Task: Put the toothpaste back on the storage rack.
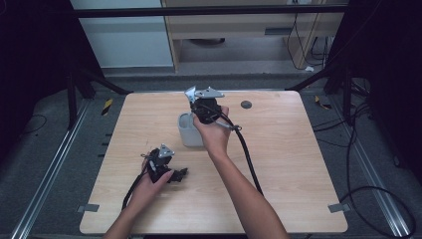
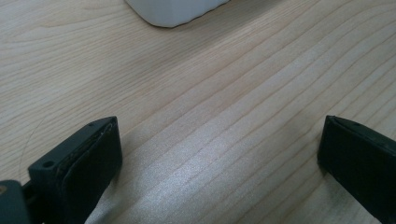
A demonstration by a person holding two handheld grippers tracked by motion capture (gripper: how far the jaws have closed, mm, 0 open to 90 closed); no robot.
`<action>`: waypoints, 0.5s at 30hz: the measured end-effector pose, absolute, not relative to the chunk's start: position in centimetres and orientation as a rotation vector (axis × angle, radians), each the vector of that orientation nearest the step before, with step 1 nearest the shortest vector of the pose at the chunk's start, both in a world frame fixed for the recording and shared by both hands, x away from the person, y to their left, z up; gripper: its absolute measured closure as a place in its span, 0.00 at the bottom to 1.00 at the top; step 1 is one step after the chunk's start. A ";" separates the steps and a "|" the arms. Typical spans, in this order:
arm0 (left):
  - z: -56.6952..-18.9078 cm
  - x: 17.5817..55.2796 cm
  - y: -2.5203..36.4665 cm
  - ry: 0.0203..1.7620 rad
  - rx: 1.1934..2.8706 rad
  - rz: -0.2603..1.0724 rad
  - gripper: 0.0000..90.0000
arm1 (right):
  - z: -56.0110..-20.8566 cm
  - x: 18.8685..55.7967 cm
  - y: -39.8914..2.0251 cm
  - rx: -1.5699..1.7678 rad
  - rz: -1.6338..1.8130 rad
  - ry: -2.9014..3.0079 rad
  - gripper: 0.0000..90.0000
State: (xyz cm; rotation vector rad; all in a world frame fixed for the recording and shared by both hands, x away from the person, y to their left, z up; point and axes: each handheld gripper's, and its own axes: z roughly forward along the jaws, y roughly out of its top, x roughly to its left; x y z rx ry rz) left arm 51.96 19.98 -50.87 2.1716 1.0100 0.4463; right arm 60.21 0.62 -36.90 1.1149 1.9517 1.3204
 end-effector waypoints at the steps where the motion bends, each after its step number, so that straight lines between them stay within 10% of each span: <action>1: -50.9 52.0 20.0 1.010 2.172 0.446 0.00 | -37.0 60.2 0.7 1.116 1.320 1.955 0.88; 15: -50.9 51.9 20.0 1.012 2.170 0.445 0.00 | -38.4 60.4 0.5 1.137 1.284 1.972 0.88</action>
